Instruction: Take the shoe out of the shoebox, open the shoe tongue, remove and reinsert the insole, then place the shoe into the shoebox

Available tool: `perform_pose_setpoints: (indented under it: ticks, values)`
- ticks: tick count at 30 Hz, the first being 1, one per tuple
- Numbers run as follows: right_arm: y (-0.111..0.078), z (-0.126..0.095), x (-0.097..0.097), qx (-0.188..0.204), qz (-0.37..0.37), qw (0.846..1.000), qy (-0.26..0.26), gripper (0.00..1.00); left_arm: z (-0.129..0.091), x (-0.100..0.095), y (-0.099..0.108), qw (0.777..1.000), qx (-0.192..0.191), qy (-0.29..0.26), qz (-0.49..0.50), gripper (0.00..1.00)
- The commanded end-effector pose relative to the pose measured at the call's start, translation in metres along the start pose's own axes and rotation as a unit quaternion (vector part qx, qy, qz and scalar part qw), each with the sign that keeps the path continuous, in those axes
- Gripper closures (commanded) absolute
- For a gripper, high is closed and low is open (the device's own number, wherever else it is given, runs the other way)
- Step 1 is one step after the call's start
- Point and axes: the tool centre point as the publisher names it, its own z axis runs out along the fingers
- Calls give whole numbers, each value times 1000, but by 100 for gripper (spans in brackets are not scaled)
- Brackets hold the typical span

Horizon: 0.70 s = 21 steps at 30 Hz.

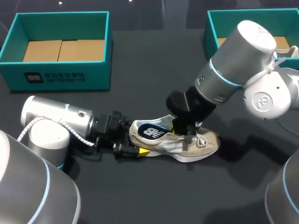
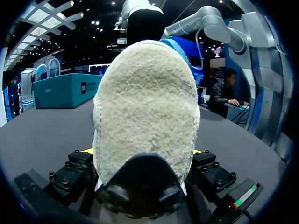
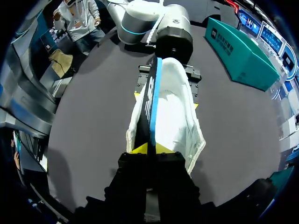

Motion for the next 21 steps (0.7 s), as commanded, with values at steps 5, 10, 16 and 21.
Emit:
perform_pose_setpoints:
  ticks: [5,10,16,21]
  values:
    - [21,-11,0,-8,-34,999,-6,100,0,0,3,1000,0,0,0,100]
    - [38,-11,0,-7,-65,998,1,100,0,0,3,1000,0,0,0,100]
    - [59,-8,-1,-2,-91,996,12,100,0,0,3,1000,0,0,0,100]
    - [74,-6,-3,10,-97,995,17,100,0,0,3,1000,0,0,0,100]
